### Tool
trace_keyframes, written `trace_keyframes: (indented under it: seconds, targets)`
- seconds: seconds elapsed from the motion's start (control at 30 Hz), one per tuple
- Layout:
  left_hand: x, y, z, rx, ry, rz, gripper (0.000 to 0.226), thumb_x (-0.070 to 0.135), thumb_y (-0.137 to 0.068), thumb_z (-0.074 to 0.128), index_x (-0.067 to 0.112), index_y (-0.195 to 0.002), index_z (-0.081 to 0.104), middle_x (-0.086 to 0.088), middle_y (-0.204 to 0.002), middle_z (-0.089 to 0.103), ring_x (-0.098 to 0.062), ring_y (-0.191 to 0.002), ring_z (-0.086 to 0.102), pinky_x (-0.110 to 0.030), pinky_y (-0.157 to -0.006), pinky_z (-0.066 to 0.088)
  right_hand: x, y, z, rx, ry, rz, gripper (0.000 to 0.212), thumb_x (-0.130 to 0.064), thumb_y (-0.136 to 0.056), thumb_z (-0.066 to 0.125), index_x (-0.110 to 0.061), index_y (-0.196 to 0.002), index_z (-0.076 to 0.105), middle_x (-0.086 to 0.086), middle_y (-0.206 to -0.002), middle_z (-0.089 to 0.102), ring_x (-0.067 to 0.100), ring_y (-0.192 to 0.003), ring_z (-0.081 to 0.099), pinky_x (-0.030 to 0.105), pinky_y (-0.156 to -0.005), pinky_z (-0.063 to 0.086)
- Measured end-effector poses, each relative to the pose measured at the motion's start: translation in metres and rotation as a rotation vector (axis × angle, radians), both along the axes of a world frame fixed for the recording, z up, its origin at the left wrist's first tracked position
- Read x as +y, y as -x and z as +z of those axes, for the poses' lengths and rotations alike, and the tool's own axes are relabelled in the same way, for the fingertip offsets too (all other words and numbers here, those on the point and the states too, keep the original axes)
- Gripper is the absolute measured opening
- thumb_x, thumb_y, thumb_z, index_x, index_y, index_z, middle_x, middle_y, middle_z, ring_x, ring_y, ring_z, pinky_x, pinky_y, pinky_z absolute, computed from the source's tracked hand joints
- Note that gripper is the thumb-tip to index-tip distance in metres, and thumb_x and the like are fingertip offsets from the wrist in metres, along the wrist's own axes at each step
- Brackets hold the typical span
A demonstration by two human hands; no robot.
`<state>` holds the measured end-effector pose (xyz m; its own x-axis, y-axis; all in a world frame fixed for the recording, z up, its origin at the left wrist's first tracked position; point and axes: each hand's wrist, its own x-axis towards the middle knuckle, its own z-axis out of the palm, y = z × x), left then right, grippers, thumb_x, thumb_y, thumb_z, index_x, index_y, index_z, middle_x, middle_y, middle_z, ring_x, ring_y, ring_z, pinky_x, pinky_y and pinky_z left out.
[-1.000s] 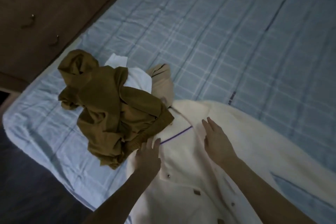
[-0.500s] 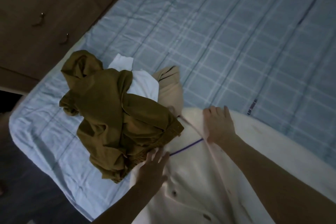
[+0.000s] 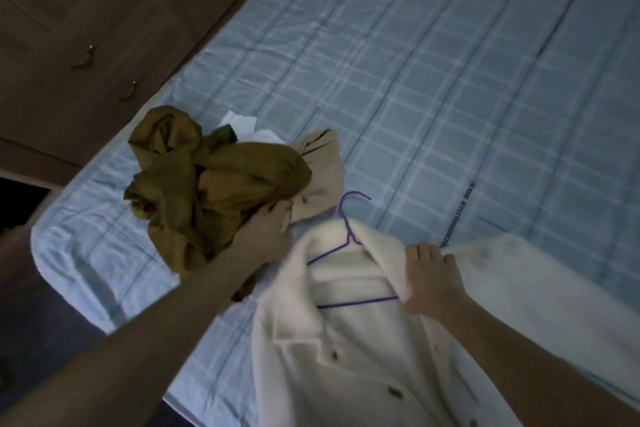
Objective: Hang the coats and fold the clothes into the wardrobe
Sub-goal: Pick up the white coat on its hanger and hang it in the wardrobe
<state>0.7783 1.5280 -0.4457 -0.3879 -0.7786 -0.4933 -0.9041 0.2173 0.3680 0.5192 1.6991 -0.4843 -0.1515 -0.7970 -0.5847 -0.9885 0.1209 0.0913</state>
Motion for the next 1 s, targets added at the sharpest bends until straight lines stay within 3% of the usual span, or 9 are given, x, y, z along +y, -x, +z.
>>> trace_keyframes:
  seconds: [0.13, 0.2, 0.27, 0.33, 0.53, 0.63, 0.73, 0.87, 1.0]
  targets:
    - [0.014, 0.012, 0.009, -0.11, 0.121, -0.091, 0.029, 0.027, -0.092, 0.054, 0.012, -0.116, 0.058, -0.014, -0.125, 0.043, -0.035, -0.115, 0.044, -0.038, -0.092, 0.043, 0.041, -0.001, -0.002, -0.012, 0.135, -0.102, 0.084, -0.033, -0.026, 0.086, -0.009, -0.098, 0.048, 0.013, -0.09, 0.052, 0.031, -0.078, 0.053, 0.04, -0.067, 0.044]
    - [0.047, 0.014, 0.003, -0.172, 0.118, -0.175, 0.043, 0.032, -0.086, 0.047, 0.018, -0.126, 0.051, -0.012, -0.14, 0.036, -0.032, -0.12, 0.043, -0.036, -0.093, 0.042, 0.06, 0.003, 0.002, -0.022, 0.226, -0.121, 0.082, -0.023, -0.02, 0.085, -0.007, -0.092, 0.05, 0.015, -0.082, 0.053, 0.032, -0.071, 0.053, 0.041, -0.061, 0.043]
    - [0.078, 0.014, -0.01, -0.126, -0.082, -0.165, 0.078, 0.046, -0.075, 0.026, 0.013, -0.145, 0.036, -0.017, -0.152, 0.028, -0.032, -0.132, 0.038, -0.035, -0.105, 0.034, 0.077, 0.011, 0.009, -0.022, 0.273, -0.106, 0.078, -0.021, -0.021, 0.086, -0.008, -0.089, 0.051, 0.013, -0.08, 0.051, 0.032, -0.069, 0.052, 0.041, -0.059, 0.043]
    - [0.096, 0.015, -0.019, -0.049, -0.274, -0.047, 0.087, 0.044, -0.07, 0.027, 0.009, -0.149, 0.028, -0.02, -0.147, 0.038, -0.034, -0.134, 0.039, -0.038, -0.108, 0.034, 0.092, 0.017, 0.014, -0.007, 0.273, -0.107, 0.079, -0.025, -0.021, 0.089, -0.01, -0.089, 0.051, 0.012, -0.079, 0.051, 0.031, -0.069, 0.052, 0.04, -0.059, 0.041]
    - [0.111, 0.02, 0.018, 0.108, -0.358, -0.129, 0.036, 0.033, -0.083, 0.069, 0.019, -0.112, 0.052, 0.001, -0.106, 0.06, -0.022, -0.099, 0.058, -0.026, -0.073, 0.04, 0.118, 0.026, 0.039, 0.014, 0.315, -0.129, 0.085, -0.03, -0.022, 0.089, -0.01, -0.093, 0.047, 0.012, -0.08, 0.05, 0.031, -0.069, 0.051, 0.04, -0.058, 0.041]
    - [0.111, 0.021, 0.061, 0.191, -0.529, -0.002, 0.04, 0.062, -0.071, 0.062, 0.028, -0.088, 0.052, -0.001, -0.085, 0.057, -0.019, -0.076, 0.054, -0.031, -0.067, 0.039, 0.117, 0.035, 0.067, 0.034, 0.344, -0.098, 0.08, -0.032, -0.023, 0.088, -0.009, -0.089, 0.049, 0.012, -0.079, 0.05, 0.031, -0.068, 0.051, 0.04, -0.058, 0.041]
    - [0.119, 0.026, 0.1, 0.316, -0.807, 0.169, 0.036, 0.046, -0.072, 0.059, 0.021, -0.098, 0.058, -0.002, -0.082, 0.055, -0.017, -0.064, 0.052, -0.027, -0.058, 0.043, 0.111, 0.044, 0.105, 0.073, 0.398, -0.081, 0.074, -0.032, -0.025, 0.088, -0.007, -0.086, 0.053, 0.013, -0.078, 0.052, 0.032, -0.068, 0.053, 0.04, -0.059, 0.041]
    - [0.139, 0.03, 0.121, 0.26, -0.536, -0.087, 0.034, 0.029, -0.087, 0.068, 0.032, -0.115, 0.049, -0.003, -0.088, 0.058, -0.015, -0.072, 0.059, -0.022, -0.063, 0.048, 0.104, 0.048, 0.153, 0.127, 0.547, -0.009, 0.058, -0.017, -0.03, 0.083, -0.009, -0.079, 0.054, 0.012, -0.074, 0.053, 0.032, -0.064, 0.055, 0.039, -0.056, 0.042]
    - [0.167, 0.041, 0.13, 0.215, -0.267, -0.304, 0.051, 0.053, -0.07, 0.069, 0.016, -0.104, 0.064, 0.006, -0.091, 0.046, -0.012, -0.084, 0.049, -0.011, -0.065, 0.035, 0.118, 0.048, 0.176, 0.15, 0.662, 0.053, 0.044, -0.007, -0.039, 0.073, -0.011, -0.078, 0.054, 0.01, -0.073, 0.052, 0.031, -0.063, 0.054, 0.039, -0.057, 0.043]
